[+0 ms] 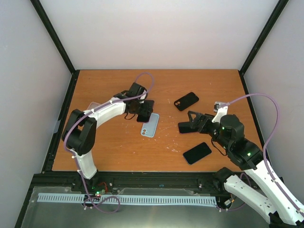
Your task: Put the phone into the phone case
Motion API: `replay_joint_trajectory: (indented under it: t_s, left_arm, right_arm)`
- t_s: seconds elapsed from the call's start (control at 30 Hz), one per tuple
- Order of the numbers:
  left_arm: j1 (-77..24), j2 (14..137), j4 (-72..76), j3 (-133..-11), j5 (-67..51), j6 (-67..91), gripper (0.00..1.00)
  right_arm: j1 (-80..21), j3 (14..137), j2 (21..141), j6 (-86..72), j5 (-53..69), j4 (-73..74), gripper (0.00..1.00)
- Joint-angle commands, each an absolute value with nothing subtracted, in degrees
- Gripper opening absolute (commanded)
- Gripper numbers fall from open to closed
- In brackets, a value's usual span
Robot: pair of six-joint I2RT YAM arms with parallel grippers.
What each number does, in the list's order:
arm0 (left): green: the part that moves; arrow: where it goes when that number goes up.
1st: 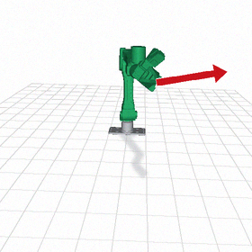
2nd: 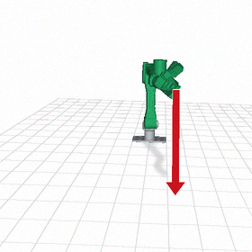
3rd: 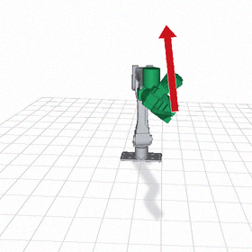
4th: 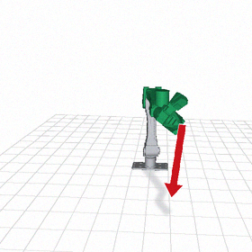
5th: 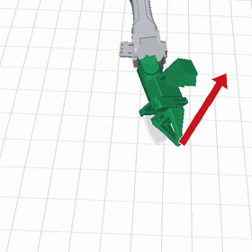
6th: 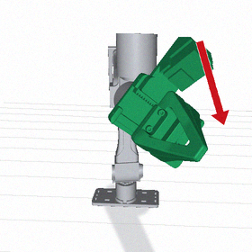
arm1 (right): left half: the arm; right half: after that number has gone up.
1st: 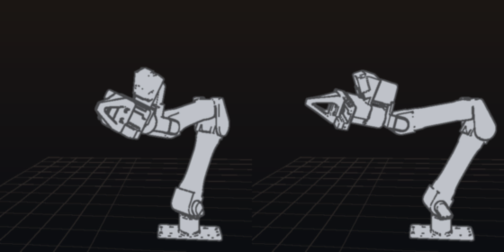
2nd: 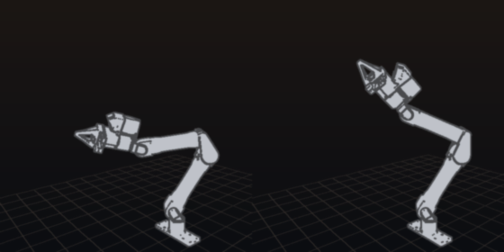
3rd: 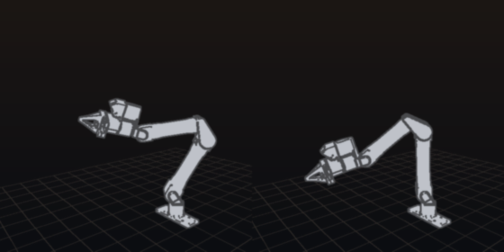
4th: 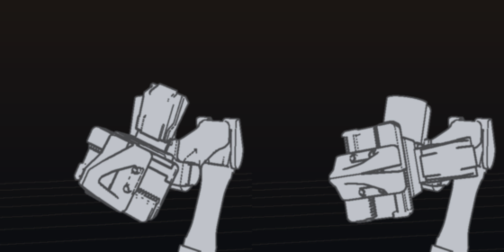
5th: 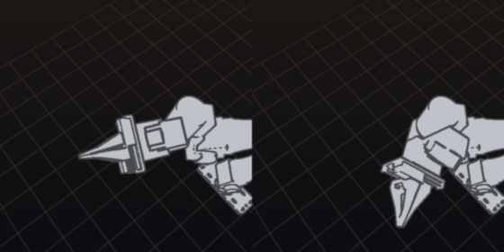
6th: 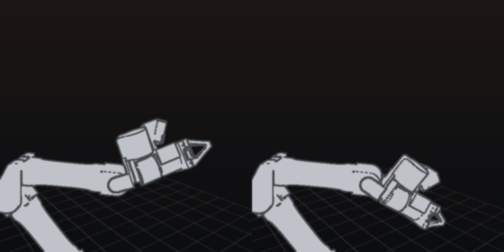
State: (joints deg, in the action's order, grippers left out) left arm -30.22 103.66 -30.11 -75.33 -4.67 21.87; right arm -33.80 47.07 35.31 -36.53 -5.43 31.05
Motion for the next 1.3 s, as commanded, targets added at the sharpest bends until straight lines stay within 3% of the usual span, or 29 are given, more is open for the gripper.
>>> replay_joint_trajectory:
  t_s: [0.0,0.27,0.77,0.9,1.27]
  left_arm:
    - [-33.1,102.4,-25.8,-73.9,-10.4,25.3,0.54]
    - [-35.8,104.7,-23.1,-71.6,-15.4,27.5,0.54]
    - [-35.9,106.6,-21.3,-67.6,-13.2,28.4,0.54]
    - [-35.9,107.1,-20.6,-66.9,-12.0,28.6,0.59]
    - [-35.9,107.5,-20.7,-67.0,-8.7,30.0,0.53]
  right_arm:
    - [-34.2,46.4,35.4,-37.3,-5.8,30.2,1.00]
    - [-34.2,46.7,35.2,-37.4,-5.8,30.5,1.00]
    - [-34.2,45.8,34.7,-38.0,-5.8,30.6,1.00]
    - [-34.2,45.5,34.5,-38.2,-6.0,30.5,1.00]
    - [-34.2,45.3,35.3,-38.3,-5.6,29.8,1.00]
